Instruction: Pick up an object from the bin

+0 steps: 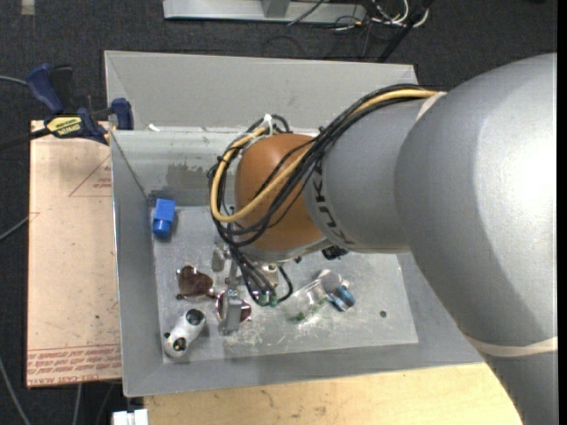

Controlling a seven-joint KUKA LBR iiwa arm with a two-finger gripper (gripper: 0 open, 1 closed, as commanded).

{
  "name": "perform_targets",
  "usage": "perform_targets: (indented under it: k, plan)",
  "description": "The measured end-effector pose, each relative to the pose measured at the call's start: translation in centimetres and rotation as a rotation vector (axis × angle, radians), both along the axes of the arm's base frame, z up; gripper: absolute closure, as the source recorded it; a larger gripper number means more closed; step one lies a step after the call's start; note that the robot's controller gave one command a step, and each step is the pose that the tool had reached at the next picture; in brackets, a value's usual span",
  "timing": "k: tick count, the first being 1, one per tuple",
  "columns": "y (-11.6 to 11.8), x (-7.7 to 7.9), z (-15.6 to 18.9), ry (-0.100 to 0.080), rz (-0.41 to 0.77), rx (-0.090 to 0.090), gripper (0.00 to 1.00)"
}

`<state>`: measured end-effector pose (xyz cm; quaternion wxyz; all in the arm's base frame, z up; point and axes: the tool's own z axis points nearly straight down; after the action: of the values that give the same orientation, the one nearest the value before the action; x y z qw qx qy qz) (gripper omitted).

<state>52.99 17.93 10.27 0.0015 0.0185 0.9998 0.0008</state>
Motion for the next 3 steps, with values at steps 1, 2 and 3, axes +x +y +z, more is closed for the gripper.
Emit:
perform_targets:
  k: [1,2,3]
  plan:
    - [-0.1,-0.1,-3.4,0.003,0.092,-0.001,0.00]
    - [-2.1,-0.6,-3.3,0.003,0.004,-0.001,1.00]
    - [-2.1,-0.6,-3.3,0.003,0.004,-0.001,1.00]
